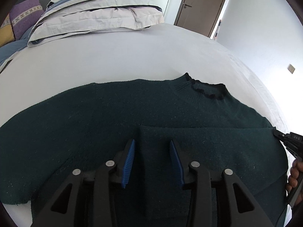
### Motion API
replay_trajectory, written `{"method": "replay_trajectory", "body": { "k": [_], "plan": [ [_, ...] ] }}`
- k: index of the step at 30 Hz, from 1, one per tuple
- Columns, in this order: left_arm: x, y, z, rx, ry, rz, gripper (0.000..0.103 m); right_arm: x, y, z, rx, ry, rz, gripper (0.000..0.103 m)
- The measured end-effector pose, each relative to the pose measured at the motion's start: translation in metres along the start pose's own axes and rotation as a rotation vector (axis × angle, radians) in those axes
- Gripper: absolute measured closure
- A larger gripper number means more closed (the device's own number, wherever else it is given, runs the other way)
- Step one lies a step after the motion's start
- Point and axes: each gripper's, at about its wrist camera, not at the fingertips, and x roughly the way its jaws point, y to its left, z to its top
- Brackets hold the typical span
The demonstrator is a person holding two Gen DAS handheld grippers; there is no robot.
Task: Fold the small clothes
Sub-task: 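Grasp the other sleeve cuff with the left gripper and fold it across the body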
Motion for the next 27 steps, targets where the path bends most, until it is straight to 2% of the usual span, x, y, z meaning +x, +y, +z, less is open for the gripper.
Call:
{"method": "replay_trajectory", "body": {
  "k": [2, 4, 5, 6, 7, 9, 11, 14, 17, 21, 24, 27],
  "plan": [
    [-0.002, 0.003, 0.0, -0.015, -0.005, -0.018, 0.061, -0.029, 0.017, -0.01, -0.026, -0.056, 0.018, 0.094],
    [-0.008, 0.006, -0.001, -0.028, -0.007, -0.034, 0.06, -0.041, 0.032, -0.028, -0.082, -0.055, 0.017, 0.085],
    [-0.013, 0.007, -0.002, -0.039, 0.0, -0.037, 0.06, -0.036, 0.039, -0.037, -0.123, -0.023, -0.016, 0.063],
    [-0.021, 0.011, -0.001, -0.061, 0.011, -0.041, 0.06, -0.026, 0.041, -0.046, -0.16, 0.016, -0.059, 0.033],
    [-0.031, 0.015, -0.001, -0.077, 0.011, -0.055, 0.059, -0.011, 0.037, -0.058, -0.196, 0.071, -0.09, 0.022],
    [-0.068, 0.032, -0.003, -0.096, -0.037, -0.088, 0.053, -0.015, 0.037, -0.059, -0.199, 0.042, -0.076, 0.021],
    [-0.105, 0.058, -0.009, -0.142, -0.092, -0.07, 0.038, -0.032, 0.039, -0.05, -0.141, 0.009, -0.096, 0.023],
    [-0.159, 0.127, -0.029, -0.318, -0.162, -0.055, 0.033, -0.077, 0.051, -0.044, -0.095, -0.146, -0.051, 0.023],
    [-0.199, 0.209, -0.063, -0.541, -0.198, -0.032, 0.033, -0.112, 0.077, -0.056, -0.131, -0.222, -0.023, 0.023],
    [-0.226, 0.289, -0.109, -0.781, -0.219, -0.027, 0.033, -0.15, 0.11, -0.087, -0.179, -0.241, 0.066, 0.023],
    [-0.235, 0.339, -0.142, -0.98, -0.235, -0.08, 0.033, -0.175, 0.12, -0.113, -0.192, -0.207, 0.143, 0.023],
    [-0.239, 0.367, -0.161, -1.106, -0.264, -0.063, 0.033, -0.19, 0.132, -0.13, -0.21, -0.167, 0.196, 0.023]
  ]
}}
